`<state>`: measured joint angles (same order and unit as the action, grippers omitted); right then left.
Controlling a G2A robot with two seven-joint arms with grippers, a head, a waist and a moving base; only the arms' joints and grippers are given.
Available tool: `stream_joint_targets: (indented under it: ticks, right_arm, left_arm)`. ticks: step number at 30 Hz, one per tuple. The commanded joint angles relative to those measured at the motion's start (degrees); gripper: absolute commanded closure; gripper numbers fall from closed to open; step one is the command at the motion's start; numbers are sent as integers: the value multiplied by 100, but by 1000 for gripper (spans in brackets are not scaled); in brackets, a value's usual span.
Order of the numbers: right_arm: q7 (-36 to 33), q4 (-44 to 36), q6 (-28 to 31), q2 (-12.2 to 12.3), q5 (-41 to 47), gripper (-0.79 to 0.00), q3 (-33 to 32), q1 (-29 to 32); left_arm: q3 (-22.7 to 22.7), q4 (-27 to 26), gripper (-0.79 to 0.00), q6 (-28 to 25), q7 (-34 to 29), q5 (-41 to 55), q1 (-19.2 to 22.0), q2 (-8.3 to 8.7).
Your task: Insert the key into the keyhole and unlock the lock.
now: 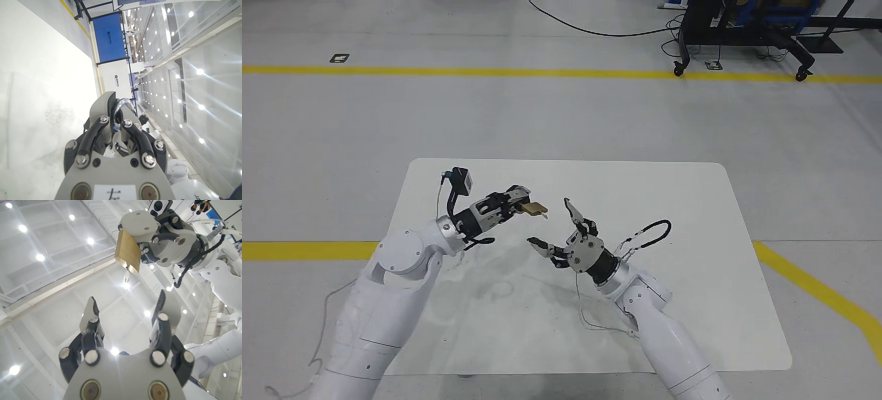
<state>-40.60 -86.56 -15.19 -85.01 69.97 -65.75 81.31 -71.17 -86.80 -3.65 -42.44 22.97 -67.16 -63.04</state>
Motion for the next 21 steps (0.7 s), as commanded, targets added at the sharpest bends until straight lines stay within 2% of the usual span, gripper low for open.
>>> stream_joint_targets:
  ticks: [1,14,21]
  right_arm:
    - [3,6,-2,-1,11,-785,1,-2]
    - [54,-82,67,9,-55,-785,-25,18]
    - [-175,-807,230,221,-948,-785,-692,476]
  left_arm:
    - [20,13,0,-33,-51,24,15,-6]
    - [20,13,0,-33,-51,24,15,-6]
    - [20,13,0,-33,-51,24,15,-6]
